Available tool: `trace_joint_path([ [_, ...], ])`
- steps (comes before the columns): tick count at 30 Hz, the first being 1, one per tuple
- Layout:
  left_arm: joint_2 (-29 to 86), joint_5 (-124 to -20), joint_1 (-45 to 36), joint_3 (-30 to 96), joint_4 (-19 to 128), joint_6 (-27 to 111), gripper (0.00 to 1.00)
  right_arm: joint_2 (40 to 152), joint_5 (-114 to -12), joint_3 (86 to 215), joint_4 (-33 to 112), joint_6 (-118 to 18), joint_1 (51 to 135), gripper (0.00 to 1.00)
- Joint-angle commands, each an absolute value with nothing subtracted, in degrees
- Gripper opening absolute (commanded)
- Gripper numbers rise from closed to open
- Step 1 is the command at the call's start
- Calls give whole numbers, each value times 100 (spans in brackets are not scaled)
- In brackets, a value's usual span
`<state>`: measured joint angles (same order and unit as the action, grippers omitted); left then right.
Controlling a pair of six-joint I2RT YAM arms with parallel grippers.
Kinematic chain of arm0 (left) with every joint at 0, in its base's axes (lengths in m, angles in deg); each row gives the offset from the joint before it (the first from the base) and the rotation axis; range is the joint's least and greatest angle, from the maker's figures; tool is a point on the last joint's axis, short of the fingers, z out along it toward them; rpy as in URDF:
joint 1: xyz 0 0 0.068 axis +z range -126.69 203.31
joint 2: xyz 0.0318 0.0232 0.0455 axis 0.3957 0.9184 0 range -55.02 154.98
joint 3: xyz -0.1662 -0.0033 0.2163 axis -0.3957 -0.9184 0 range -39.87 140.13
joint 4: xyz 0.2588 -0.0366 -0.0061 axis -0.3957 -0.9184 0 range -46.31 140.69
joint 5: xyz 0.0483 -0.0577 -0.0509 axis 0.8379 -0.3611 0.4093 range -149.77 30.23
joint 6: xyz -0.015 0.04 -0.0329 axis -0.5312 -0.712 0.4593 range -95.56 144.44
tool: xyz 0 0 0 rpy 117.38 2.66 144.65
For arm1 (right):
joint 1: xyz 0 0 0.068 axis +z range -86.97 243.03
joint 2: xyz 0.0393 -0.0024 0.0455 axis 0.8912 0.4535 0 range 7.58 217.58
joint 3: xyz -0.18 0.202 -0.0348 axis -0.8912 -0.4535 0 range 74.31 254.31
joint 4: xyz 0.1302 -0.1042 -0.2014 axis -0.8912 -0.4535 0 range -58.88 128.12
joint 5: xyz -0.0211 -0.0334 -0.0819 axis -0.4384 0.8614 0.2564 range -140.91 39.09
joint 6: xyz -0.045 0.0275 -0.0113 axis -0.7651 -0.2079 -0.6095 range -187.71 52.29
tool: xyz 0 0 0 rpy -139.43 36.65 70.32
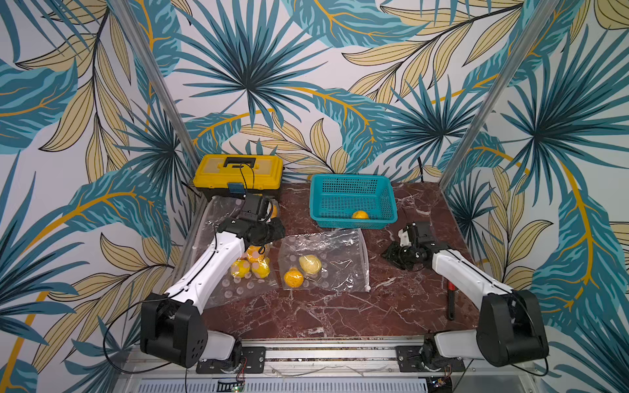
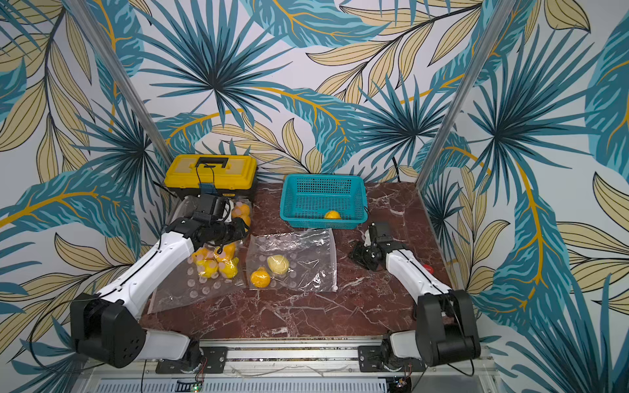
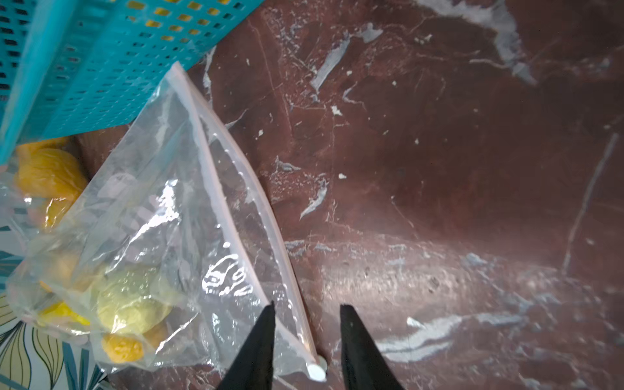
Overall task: Open the zip-top bag and take out the pear
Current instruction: Adjust the zipper food storage bag at the center of the board, then pick up the pear from the zipper food storage bag.
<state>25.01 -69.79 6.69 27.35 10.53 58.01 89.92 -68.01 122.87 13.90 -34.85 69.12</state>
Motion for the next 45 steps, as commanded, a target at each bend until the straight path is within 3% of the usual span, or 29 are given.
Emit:
trace_joint_path([
  [1, 2578, -7146, 357, 2495, 877, 5981, 38, 9566, -6990, 12516, 1756, -3672, 6905, 33],
  [12, 3599, -7356, -207, 2241, 1231, 6127, 26, 10923, -8587, 13079, 2420, -3712, 6925, 29],
  [21, 4152, -7623, -344, 2035, 1679, 6154, 19, 10991, -9828, 12635, 3694, -3108, 7120, 23],
  [28, 4599, -7721, -467, 2194, 1827, 6131, 19, 10927, -9880, 12466, 3694, -3120, 7614, 23],
  [34, 4916, -7772, -660, 2422, 1862, 6102, 19, 10925, -9759, 12388, 3935, -2995, 8135, 36],
  [39, 5075, -7773, -761, 2495, 1906, 6083, 18, 11102, -9615, 12371, 4379, -2642, 8393, 37],
  [42, 5128, -7784, -793, 2525, 1918, 6066, 17, 11060, -9446, 12353, 4550, -2490, 8479, 46],
  [45, 5184, -7794, -831, 2570, 1914, 6047, 15, 11045, -9410, 12377, 4741, -2366, 8608, 47],
])
